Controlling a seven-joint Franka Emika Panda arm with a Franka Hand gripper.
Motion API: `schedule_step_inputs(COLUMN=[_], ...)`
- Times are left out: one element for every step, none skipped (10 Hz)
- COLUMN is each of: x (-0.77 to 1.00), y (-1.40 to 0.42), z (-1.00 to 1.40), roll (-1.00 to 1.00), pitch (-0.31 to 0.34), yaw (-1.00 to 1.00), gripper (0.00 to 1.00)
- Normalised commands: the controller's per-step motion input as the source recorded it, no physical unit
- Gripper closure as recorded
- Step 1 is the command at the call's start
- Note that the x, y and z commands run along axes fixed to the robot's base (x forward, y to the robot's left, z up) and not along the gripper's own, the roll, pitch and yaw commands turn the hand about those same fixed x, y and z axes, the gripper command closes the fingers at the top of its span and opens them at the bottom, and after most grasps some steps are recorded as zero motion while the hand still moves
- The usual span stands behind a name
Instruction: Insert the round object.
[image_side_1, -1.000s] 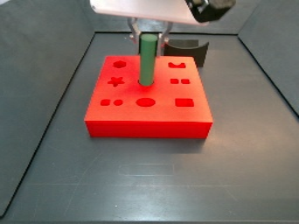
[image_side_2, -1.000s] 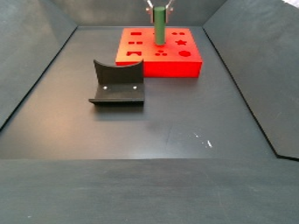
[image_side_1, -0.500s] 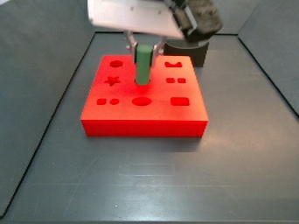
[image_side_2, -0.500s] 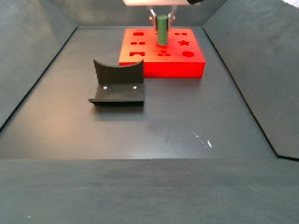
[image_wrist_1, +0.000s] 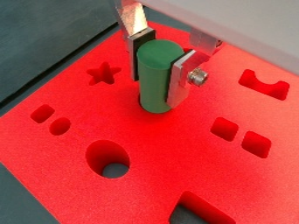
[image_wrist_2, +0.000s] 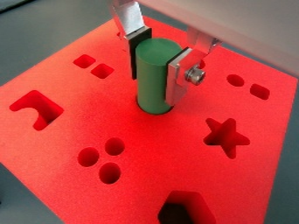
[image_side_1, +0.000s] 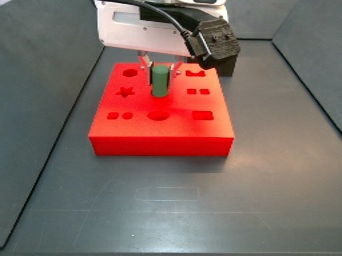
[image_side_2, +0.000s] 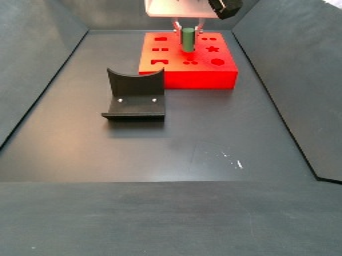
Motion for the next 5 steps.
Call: schedule_step_inputs(x=[-0.05, -0.01, -0.09, -0.1, -0.1], y=[-0.05, 0.0, -0.05, -0.05, -0.04], z=[-0.62, -0.05, -0.06, -0.05, -0.05], roll=[0.04, 0.0, 0.0, 0.0, 0.0], pitch=[-0.04, 0.0, 0.0, 0.0, 0.0], yaw=[0.03, 0.0, 0.0, 0.0, 0.0], gripper=[1.0, 1.0, 1.0, 1.0, 1.0])
